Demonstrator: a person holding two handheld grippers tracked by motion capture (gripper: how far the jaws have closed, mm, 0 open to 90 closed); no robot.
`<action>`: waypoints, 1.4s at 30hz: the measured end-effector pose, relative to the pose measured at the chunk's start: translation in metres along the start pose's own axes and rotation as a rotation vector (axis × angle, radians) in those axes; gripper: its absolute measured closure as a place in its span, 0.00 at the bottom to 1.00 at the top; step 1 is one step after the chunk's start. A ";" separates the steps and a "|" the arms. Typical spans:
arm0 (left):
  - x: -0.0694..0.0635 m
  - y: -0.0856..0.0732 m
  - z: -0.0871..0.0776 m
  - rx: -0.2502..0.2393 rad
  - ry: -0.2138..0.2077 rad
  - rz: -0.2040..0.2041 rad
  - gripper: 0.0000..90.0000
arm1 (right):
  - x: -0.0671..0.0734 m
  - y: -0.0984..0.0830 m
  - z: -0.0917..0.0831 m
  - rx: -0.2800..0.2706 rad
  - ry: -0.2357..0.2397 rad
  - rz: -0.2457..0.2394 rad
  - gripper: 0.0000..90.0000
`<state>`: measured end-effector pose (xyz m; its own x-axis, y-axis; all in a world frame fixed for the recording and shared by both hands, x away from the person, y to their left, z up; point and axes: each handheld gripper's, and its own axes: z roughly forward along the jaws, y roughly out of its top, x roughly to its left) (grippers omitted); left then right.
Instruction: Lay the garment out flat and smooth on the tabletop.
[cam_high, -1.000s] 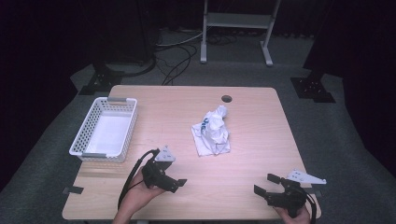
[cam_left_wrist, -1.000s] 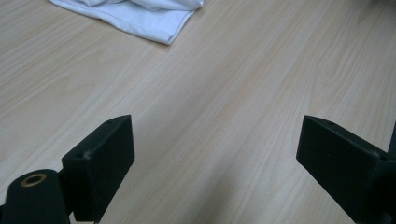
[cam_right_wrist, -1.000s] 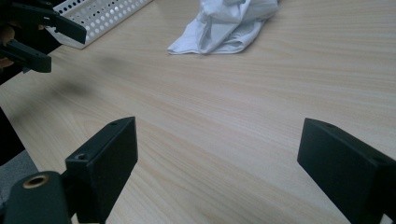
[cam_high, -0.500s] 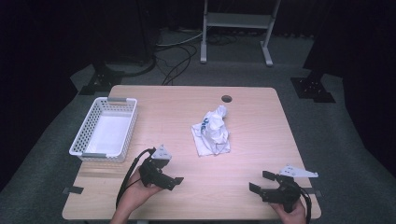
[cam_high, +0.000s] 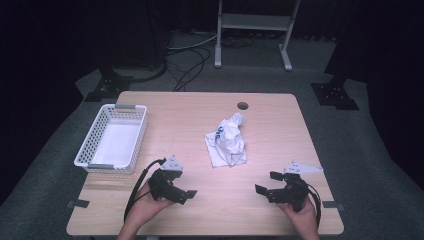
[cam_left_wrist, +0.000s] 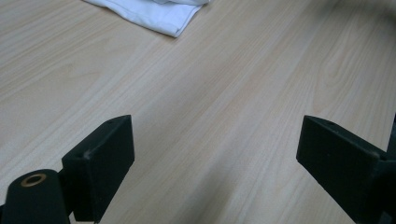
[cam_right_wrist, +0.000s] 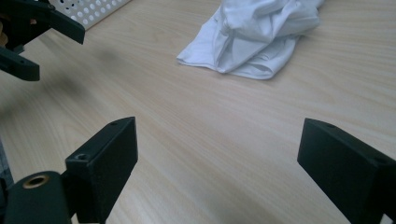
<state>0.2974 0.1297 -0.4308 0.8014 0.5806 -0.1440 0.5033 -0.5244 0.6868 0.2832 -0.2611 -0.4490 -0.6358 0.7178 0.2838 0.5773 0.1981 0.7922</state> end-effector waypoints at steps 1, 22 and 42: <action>0.000 0.000 0.000 0.001 0.000 0.001 0.13 | 0.000 0.000 0.000 0.000 0.000 0.000 0.13; -0.003 0.001 -0.017 -0.037 0.012 0.010 0.13 | -0.010 0.042 0.049 0.114 0.007 -0.014 0.13; -0.003 0.001 -0.019 -0.041 0.004 0.013 0.13 | -0.013 0.084 0.099 0.175 -0.010 -0.044 0.14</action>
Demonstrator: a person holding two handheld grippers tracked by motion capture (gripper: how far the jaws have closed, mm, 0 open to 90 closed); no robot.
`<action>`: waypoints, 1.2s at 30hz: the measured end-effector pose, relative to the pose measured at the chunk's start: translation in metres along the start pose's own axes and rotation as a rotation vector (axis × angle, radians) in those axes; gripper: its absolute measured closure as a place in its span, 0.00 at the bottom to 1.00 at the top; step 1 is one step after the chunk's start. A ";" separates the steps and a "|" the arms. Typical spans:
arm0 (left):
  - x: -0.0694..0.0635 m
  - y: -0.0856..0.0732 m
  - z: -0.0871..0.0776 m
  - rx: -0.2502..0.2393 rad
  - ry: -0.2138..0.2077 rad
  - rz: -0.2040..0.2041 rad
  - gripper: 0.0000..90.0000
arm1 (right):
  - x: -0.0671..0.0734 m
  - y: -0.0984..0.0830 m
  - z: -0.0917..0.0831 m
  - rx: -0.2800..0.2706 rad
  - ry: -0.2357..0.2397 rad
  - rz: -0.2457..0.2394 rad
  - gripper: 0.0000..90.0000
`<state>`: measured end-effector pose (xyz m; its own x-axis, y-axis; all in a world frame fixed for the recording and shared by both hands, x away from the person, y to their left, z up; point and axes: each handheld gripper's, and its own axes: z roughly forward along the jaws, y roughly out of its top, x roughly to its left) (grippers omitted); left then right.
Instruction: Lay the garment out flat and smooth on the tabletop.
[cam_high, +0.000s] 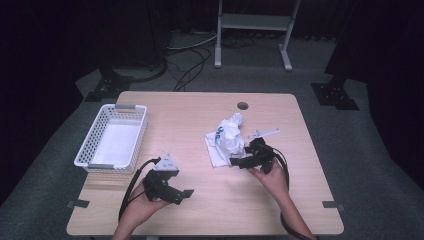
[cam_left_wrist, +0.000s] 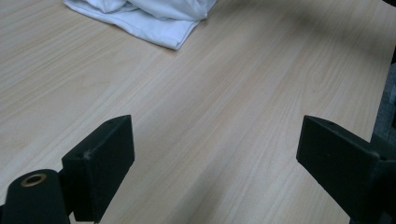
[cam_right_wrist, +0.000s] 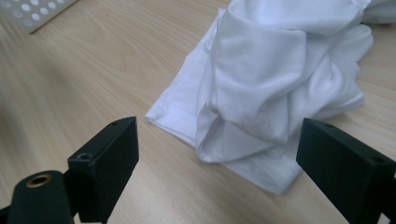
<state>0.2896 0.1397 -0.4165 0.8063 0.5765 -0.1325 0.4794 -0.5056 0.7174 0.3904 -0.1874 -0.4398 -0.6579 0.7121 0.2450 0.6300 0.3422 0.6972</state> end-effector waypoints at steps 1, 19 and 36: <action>0.000 0.000 0.000 0.000 0.000 -0.001 0.13 | 0.000 0.000 0.000 0.000 0.000 0.000 0.14; 0.001 -0.002 0.004 0.011 -0.009 -0.008 0.13 | -0.010 0.039 0.029 0.033 -0.048 0.008 0.16; 0.004 -0.005 0.006 0.012 -0.017 -0.021 0.13 | -0.020 0.050 0.064 0.116 -0.119 -0.012 0.37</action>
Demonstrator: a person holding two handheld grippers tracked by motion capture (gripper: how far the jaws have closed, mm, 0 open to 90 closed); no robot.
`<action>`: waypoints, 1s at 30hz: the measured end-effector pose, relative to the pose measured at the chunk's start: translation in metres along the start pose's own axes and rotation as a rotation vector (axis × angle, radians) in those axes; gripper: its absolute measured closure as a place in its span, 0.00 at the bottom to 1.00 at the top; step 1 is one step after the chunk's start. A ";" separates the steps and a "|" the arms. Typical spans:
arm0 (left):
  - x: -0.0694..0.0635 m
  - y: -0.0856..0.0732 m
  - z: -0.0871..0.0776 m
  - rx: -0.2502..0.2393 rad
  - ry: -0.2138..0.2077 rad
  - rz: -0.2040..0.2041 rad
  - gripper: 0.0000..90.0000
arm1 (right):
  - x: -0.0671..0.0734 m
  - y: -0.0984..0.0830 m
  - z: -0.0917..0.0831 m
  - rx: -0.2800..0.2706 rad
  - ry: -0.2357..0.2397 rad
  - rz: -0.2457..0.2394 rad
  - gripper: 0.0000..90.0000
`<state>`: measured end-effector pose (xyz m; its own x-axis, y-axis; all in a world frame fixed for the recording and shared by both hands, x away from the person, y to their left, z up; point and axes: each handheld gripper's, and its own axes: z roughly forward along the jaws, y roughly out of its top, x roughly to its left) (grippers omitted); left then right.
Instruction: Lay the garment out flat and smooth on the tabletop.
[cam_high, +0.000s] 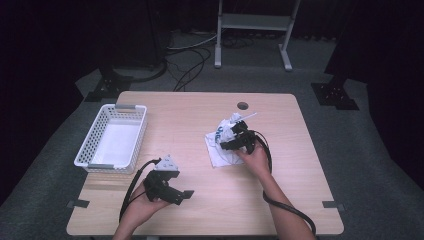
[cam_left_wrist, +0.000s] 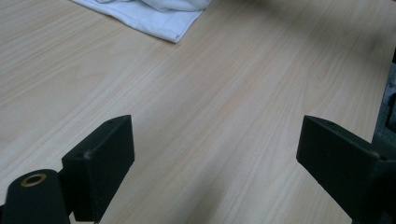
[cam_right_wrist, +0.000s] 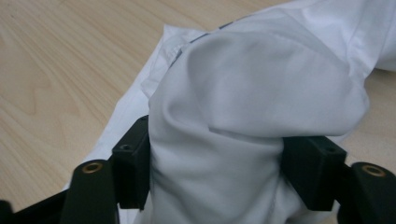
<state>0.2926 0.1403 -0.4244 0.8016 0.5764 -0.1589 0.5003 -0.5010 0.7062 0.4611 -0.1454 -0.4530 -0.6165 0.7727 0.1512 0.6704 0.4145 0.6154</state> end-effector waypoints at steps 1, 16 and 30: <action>0.000 0.000 0.000 0.002 -0.001 0.001 0.13 | 0.000 -0.001 0.000 0.004 -0.002 -0.008 0.39; -0.004 0.002 0.003 0.007 -0.011 0.008 0.13 | 0.021 -0.025 -0.012 0.019 0.029 -0.014 0.47; -0.008 0.004 0.000 -0.005 -0.020 0.017 0.13 | 0.049 -0.056 -0.029 -0.005 0.200 0.157 0.44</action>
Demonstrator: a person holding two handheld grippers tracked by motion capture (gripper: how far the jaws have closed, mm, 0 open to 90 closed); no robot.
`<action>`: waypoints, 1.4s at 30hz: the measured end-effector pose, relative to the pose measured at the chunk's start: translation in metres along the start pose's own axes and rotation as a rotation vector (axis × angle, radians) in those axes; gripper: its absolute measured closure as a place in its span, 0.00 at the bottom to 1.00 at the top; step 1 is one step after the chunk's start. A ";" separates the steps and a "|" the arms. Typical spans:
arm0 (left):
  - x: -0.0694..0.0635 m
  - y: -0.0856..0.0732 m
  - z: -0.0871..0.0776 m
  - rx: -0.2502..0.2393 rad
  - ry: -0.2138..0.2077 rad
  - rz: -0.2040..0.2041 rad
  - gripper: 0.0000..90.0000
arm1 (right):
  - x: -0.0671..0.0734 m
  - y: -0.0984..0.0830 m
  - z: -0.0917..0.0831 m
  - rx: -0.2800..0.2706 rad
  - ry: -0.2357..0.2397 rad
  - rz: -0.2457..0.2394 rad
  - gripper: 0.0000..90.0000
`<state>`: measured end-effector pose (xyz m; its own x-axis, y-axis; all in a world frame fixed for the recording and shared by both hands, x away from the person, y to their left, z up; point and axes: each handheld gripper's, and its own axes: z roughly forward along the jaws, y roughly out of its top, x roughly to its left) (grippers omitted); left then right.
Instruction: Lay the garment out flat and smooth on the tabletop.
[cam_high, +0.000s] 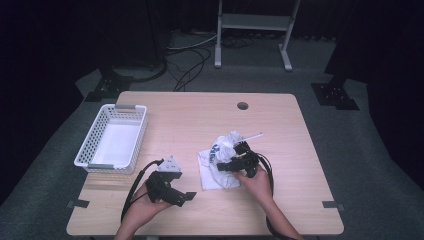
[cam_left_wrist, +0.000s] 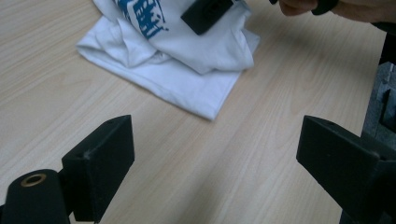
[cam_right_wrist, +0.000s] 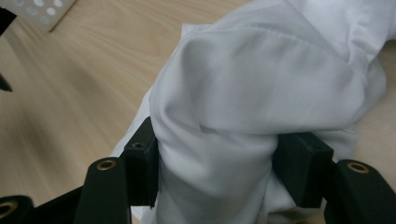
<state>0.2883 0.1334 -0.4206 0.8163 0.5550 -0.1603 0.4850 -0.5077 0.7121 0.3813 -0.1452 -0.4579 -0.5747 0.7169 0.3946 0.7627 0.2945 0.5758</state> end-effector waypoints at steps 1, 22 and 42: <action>-0.001 0.000 0.000 -0.001 0.001 0.003 0.13 | 0.002 -0.003 0.000 0.000 0.010 0.003 0.44; 0.000 0.000 -0.001 0.006 -0.003 0.005 0.13 | 0.051 -0.035 0.000 0.049 0.111 -0.067 0.37; 0.000 -0.001 0.000 0.009 -0.004 0.002 0.13 | 0.073 -0.031 -0.013 0.054 0.117 -0.177 0.35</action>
<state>0.2882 0.1338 -0.4214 0.8186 0.5512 -0.1618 0.4863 -0.5149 0.7060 0.3123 -0.1098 -0.4377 -0.7292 0.5738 0.3727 0.6597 0.4452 0.6054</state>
